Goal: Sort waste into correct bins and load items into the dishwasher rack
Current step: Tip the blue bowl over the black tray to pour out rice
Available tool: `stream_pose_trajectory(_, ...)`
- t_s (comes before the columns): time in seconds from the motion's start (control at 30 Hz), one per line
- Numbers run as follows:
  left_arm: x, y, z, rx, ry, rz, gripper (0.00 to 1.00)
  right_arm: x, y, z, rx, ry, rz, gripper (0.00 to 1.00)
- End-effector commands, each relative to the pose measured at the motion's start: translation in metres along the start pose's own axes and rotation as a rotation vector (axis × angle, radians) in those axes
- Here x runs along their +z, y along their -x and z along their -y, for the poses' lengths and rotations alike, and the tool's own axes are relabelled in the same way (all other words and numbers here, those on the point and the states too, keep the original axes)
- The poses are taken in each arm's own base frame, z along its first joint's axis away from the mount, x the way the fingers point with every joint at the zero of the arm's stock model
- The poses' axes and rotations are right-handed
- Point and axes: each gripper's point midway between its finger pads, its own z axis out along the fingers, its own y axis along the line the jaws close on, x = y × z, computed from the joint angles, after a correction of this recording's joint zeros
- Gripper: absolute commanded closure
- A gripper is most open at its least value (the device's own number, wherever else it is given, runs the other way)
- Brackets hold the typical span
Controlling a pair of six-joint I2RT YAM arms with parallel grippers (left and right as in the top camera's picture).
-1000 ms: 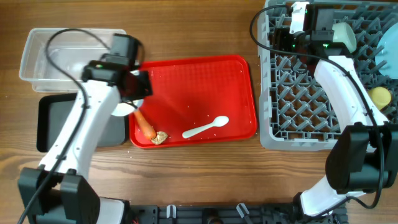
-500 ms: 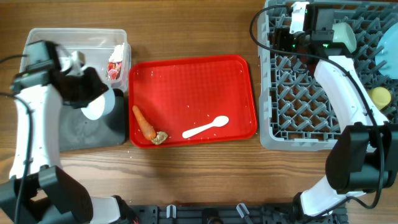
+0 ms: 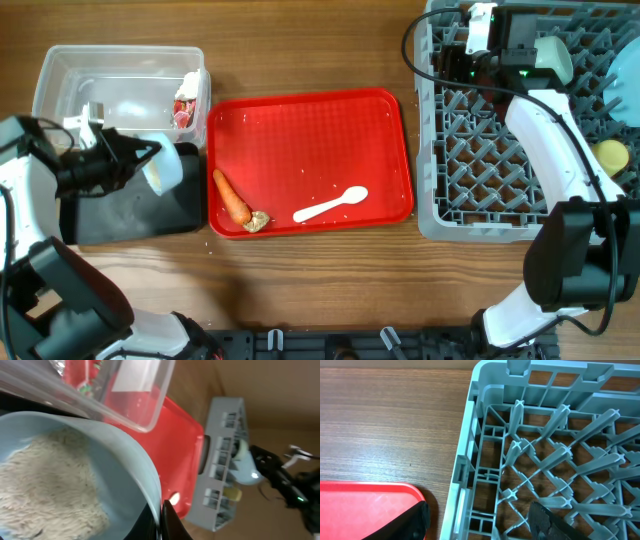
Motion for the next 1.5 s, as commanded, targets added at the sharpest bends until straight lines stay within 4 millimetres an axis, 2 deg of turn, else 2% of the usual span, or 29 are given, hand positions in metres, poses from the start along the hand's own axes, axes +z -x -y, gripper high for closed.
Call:
stream_pose_trajectory(0.0,-0.003,-0.007,0.0,0.005,-0.135,0.021,0.96,-0.008,0.009,0.002,-0.002,-0.014,0.025,0.34)
stream_pose_trajectory(0.2,-0.011,-0.013,-0.019,-0.047,-0.152,0.059,0.96,-0.008,0.009,0.002,-0.002,-0.015,0.025,0.34)
stream_pose_trajectory(0.43,-0.017,-0.009,-0.037,-0.042,-0.174,0.134,0.96,-0.008,0.008,0.002,-0.002,-0.017,0.024,0.34)
stream_pose_trajectory(0.63,-0.018,-0.007,-0.025,0.01,-0.275,0.171,0.96,-0.008,0.009,0.002,-0.001,-0.017,0.025,0.34)
stream_pose_trajectory(0.93,-0.019,-0.006,-0.025,0.017,-0.281,0.176,0.96,-0.008,0.009,0.002,-0.002,-0.018,0.025,0.34)
stream_pose_trajectory(1.03,-0.025,-0.009,-0.007,-0.015,-0.388,0.179,0.96,-0.008,0.008,0.003,-0.002,-0.021,0.024,0.34)
stream_pose_trajectory(1.07,-0.027,-0.009,-0.002,0.03,-0.416,0.193,0.96,-0.008,0.008,0.003,-0.002,-0.021,0.023,0.34)
stream_pose_trajectory(1.13,-0.023,-0.006,-0.013,0.096,-0.341,0.198,0.96,-0.008,0.008,0.003,-0.001,-0.021,0.022,0.34)
stream_pose_trajectory(1.2,-0.015,0.0,-0.047,-0.078,-0.162,0.171,0.96,-0.008,0.008,0.003,-0.001,-0.021,0.023,0.34)
stream_pose_trajectory(1.23,-0.015,-0.001,-0.045,-0.098,-0.174,0.168,0.96,-0.008,0.008,0.003,-0.001,-0.021,0.022,0.34)
stream_pose_trajectory(1.3,-0.019,-0.004,-0.026,0.019,-0.274,0.182,0.96,-0.008,0.007,0.003,-0.001,-0.021,0.017,0.34)
stream_pose_trajectory(1.33,-0.019,-0.003,-0.026,0.069,-0.275,0.19,0.96,-0.008,0.006,0.003,-0.001,-0.021,0.015,0.34)
stream_pose_trajectory(1.4,-0.019,0.0,-0.03,0.028,-0.254,0.191,0.96,-0.008,0.006,0.003,0.0,-0.021,0.014,0.34)
stream_pose_trajectory(1.47,-0.023,0.0,-0.018,0.051,-0.326,0.204,0.96,-0.008,0.006,0.003,0.0,-0.021,0.014,0.34)
